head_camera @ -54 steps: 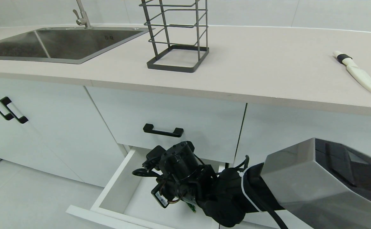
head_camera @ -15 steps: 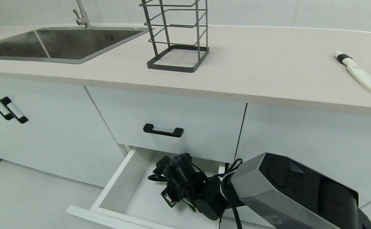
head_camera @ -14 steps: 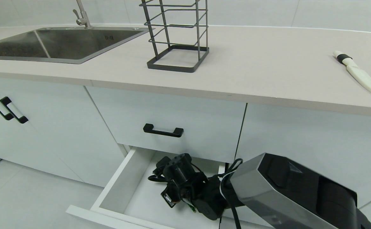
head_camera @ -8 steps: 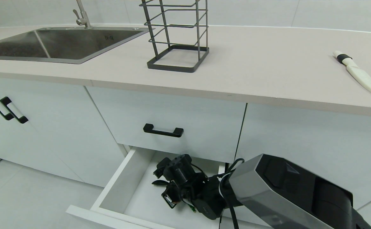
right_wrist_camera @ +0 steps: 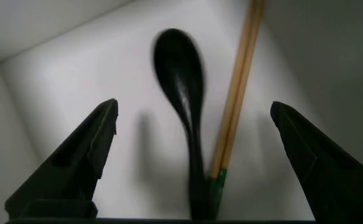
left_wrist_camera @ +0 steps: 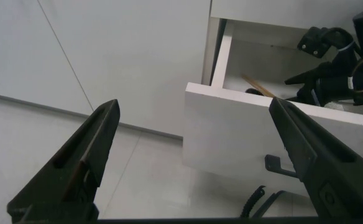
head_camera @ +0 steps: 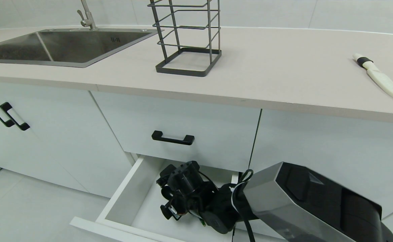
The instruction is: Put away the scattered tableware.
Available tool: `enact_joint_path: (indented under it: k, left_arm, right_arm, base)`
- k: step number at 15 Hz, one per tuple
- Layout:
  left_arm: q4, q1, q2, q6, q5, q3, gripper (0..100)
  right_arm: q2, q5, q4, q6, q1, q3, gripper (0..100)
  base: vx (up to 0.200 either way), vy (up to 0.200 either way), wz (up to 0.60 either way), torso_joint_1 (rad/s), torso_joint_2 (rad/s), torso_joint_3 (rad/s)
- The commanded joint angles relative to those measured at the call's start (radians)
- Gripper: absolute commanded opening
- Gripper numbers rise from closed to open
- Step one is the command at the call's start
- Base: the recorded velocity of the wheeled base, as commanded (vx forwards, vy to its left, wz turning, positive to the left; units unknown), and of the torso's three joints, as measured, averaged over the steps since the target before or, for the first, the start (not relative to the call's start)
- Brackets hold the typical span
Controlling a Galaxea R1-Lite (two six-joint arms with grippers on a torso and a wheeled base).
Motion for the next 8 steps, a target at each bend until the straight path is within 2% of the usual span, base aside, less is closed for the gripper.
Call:
enact_joint_path:
  k: [1,8]
  left_arm:
    - [0.000,0.000,0.000,-0.001,0.001,0.000,100]
    - [0.000,0.000,0.000,-0.001,0.001,0.000,100]
  right_arm:
    - [-0.049,0.002,0.000,-0.004,0.023,0.017,100]
    - [-0.164,0.003,0.000,-0.007,0.081,0.072,100]
  base:
    - [0.000,0.000,0.00,0.000,0.00,0.000]
    - [0.000,0.000,0.00,0.000,0.00,0.000]
